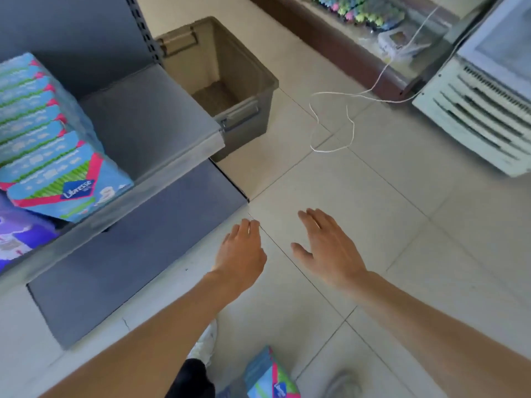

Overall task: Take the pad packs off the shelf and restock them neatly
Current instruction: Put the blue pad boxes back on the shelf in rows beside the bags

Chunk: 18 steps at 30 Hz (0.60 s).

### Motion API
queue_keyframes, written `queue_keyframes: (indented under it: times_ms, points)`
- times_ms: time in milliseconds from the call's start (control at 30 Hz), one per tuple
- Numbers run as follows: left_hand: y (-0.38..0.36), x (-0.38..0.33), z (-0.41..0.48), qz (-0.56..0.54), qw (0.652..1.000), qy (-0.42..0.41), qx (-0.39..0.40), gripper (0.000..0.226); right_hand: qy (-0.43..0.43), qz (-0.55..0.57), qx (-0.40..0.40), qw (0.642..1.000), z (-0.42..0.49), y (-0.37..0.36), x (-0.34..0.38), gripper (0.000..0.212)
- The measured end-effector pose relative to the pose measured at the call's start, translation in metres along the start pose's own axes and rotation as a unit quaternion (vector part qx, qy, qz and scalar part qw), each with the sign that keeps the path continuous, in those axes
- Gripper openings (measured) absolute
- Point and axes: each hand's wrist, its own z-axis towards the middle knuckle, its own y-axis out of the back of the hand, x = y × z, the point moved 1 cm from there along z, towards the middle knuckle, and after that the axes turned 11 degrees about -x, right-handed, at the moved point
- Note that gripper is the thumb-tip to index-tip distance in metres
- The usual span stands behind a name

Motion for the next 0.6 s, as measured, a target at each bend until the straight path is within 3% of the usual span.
queue_keyframes:
  times_ms: [133, 233, 367, 433, 500, 600]
  points:
    - [-0.048, -0.010, -0.003, 0.017, 0.997, -0.062, 0.036, 0.048, -0.121, 0.059, 0.010, 0.991, -0.032, -0.038, -0.031, 0.063]
    - [-0.094, -0.014, -0.019, 0.027, 0.993, -0.092, 0.075, 0.048, -0.266, 0.150, 0.003, 0.952, -0.068, -0.071, -0.053, 0.058]
    - [-0.169, -0.016, -0.049, 0.025, 0.978, -0.115, 0.170, 0.046, -0.375, 0.190, 0.036, 0.907, -0.129, -0.134, -0.083, 0.055]
    - [-0.209, -0.013, -0.064, 0.000, 0.972, -0.096, 0.213, 0.045, -0.410, 0.198, 0.051, 0.889, -0.159, -0.170, -0.095, 0.055]
    - [-0.249, -0.005, -0.077, -0.036, 0.968, -0.026, 0.247, 0.044, -0.456, 0.218, 0.069, 0.860, -0.185, -0.213, -0.103, 0.054]
    - [-0.306, 0.014, -0.088, -0.061, 0.955, 0.088, 0.275, 0.040, -0.581, 0.290, 0.076, 0.757, -0.213, -0.277, -0.107, 0.034]
